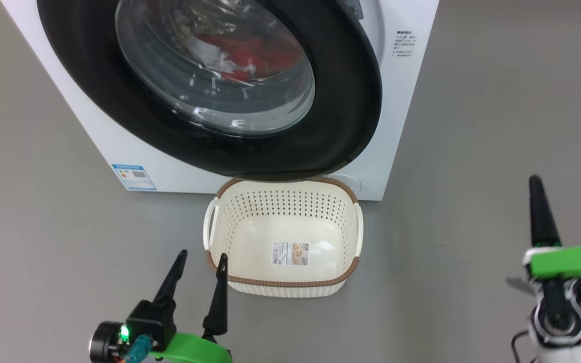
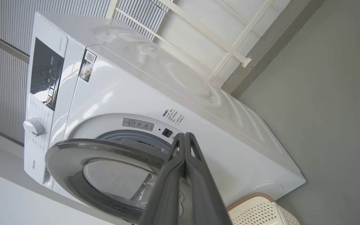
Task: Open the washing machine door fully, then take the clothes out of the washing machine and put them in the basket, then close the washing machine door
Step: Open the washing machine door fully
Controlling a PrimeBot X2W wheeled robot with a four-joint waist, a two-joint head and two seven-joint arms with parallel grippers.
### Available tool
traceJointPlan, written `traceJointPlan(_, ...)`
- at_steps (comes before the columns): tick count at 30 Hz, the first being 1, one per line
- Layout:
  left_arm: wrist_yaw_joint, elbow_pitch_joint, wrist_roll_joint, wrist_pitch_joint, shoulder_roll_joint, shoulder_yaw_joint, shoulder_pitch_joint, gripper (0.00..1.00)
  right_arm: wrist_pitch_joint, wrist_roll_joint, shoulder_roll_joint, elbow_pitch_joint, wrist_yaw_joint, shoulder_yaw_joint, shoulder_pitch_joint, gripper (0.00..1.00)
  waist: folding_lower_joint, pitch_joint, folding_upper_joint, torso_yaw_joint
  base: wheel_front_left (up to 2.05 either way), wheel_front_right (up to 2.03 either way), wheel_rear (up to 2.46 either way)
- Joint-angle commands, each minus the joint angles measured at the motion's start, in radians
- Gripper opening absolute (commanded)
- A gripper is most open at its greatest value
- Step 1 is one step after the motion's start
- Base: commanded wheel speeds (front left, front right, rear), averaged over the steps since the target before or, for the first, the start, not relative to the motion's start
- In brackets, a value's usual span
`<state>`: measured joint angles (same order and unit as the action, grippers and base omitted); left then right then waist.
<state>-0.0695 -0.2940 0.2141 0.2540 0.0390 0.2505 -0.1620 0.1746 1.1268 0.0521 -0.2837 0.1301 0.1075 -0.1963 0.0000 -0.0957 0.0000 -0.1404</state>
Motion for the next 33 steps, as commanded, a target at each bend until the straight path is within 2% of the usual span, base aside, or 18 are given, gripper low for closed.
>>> traceJointPlan(1,-0.007,0.032,0.011,0.008,0.011,-0.025,-0.033,1.0,-0.029,0.07,0.02,0.015,0.001,-0.007,-0.064,0.0,0.0,-0.011,0.0,-0.003,0.0,0.0,0.0)
traceJointPlan(7,-0.011,0.048,0.016,0.008,0.011,-0.009,-0.054,1.0,-0.171,0.337,0.036,-0.069,0.001,0.059,-0.217,0.0,0.0,-0.042,0.0,-0.017,0.0,0.0,0.0)
traceJointPlan(13,-0.016,0.061,0.024,0.008,0.011,0.01,-0.078,1.0,-0.29,0.475,0.052,-0.208,0.001,0.09,-0.38,0.0,0.0,-0.073,0.0,-0.036,0.0,0.0,0.0)
traceJointPlan(23,-0.029,0.082,0.039,0.008,0.011,0.05,-0.118,1.0,-0.423,0.498,0.083,-0.441,0.001,0.043,-0.611,0.0,0.0,-0.132,0.0,-0.083,0.0,0.0,0.0)
traceJointPlan(33,-0.047,0.102,0.058,0.008,0.011,0.088,-0.154,1.0,-0.512,0.481,0.091,-0.563,0.001,-0.007,-0.764,0.0,0.0,-0.185,0.0,-0.125,0.0,0.0,0.0)
